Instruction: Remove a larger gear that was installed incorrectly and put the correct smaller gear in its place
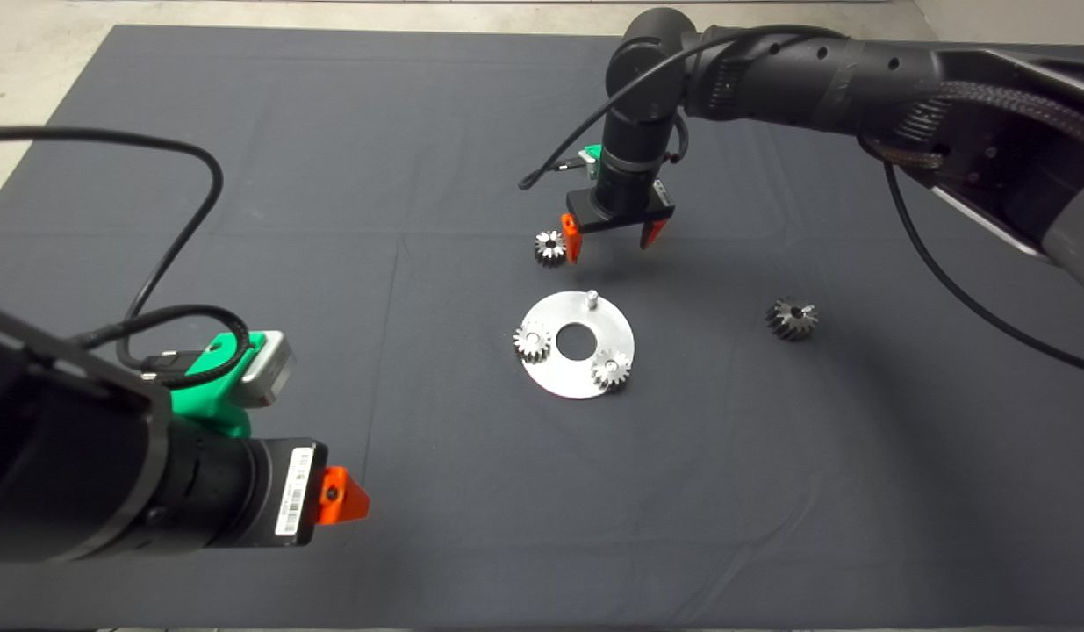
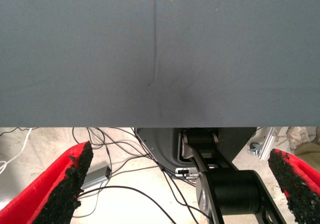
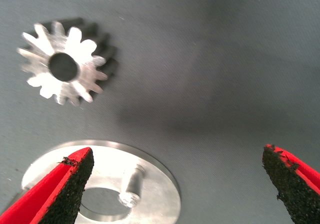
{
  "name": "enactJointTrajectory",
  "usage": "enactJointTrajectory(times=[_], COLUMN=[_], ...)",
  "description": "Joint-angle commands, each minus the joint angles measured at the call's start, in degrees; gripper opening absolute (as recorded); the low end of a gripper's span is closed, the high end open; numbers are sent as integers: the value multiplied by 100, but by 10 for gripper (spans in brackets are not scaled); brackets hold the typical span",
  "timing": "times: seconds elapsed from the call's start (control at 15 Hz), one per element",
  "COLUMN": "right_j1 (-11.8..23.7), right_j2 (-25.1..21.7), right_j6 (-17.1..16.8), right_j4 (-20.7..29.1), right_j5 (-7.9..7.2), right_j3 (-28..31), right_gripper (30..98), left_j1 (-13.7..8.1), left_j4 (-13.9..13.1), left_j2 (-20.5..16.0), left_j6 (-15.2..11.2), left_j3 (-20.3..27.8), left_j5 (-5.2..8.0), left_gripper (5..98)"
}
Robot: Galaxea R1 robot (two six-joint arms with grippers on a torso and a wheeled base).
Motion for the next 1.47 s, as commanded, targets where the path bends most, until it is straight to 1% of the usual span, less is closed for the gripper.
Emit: enactJointTrajectory(times=[0.0,0.07,0.13,0.2,0.27,0.4,0.47,0.53,0.73,0.93,1.2,1.27,1.4], right_j1=[160,160,160,169,169,169,160,151,151,143,-49,-112,-130], right_j2=[42,42,42,51,51,51,51,51,51,51,51,51,51], right_j6=[-24,-17,-16,-16,-22,11,23,54,257,257,257,257,257], right_j4=[-251,-246,-246,-246,-255,-287,-385,-639,-1276,-1583,-1772,-1828,-1864], right_j5=[29,42,112,246,319,509,573,604,604,551,543,570,587], right_j3=[57,92,136,200,312,766,919,1049,1244,1244,1244,1235,1218], right_gripper=[890,890,890,890,890,890,890,890,890,890,890,890,890], left_j1=[17,36,61,79,96,154,193,202,202,202,202,202,210], left_j4=[167,184,202,202,202,211,223,264,281,290,299,299,299], left_j2=[-6,-6,-14,-6,-9,-12,-15,-15,-15,-15,-15,-15,-15], left_j6=[-11,-11,-11,-11,-11,-11,-11,-11,-11,-11,-11,-11,-11], left_j3=[-21,-21,-21,-21,-21,-21,-21,-21,-12,-12,-3,-3,6], left_j5=[354,354,354,354,354,354,354,354,354,354,361,357,354], left_gripper=[892,892,892,892,892,892,892,892,892,892,892,892,892])
